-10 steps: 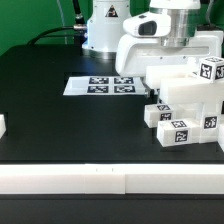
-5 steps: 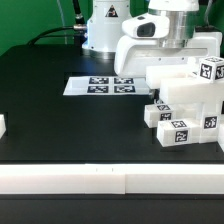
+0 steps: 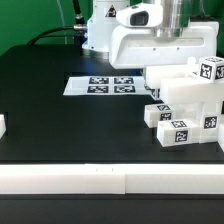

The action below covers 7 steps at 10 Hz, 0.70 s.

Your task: Assemble chair

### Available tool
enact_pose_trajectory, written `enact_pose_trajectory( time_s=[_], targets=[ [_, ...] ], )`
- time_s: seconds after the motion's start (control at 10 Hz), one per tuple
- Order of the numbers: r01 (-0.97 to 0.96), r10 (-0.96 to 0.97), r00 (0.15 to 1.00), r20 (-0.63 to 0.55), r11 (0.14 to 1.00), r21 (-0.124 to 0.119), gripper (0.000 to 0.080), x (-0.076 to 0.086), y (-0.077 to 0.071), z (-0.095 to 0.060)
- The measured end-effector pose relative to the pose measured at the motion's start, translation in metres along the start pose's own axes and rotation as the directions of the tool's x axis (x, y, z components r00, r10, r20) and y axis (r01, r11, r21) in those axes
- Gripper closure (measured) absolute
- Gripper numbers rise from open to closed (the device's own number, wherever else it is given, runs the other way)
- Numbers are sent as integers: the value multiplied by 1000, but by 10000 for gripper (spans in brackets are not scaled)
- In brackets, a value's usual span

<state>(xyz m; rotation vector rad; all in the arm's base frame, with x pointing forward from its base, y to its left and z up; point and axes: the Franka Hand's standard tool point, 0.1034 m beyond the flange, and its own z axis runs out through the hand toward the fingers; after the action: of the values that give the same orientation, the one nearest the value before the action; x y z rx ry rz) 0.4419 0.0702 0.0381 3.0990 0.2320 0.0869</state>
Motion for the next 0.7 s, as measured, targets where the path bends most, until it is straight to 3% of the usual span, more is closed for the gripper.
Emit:
enact_pose_trajectory(
  time_s=[0.3, 0.7],
  targets=[
    [-20, 20, 1000, -1, 999, 37, 512, 7, -5, -34],
    [-34, 35, 999, -13, 997, 68, 512, 13, -11, -62]
  ],
)
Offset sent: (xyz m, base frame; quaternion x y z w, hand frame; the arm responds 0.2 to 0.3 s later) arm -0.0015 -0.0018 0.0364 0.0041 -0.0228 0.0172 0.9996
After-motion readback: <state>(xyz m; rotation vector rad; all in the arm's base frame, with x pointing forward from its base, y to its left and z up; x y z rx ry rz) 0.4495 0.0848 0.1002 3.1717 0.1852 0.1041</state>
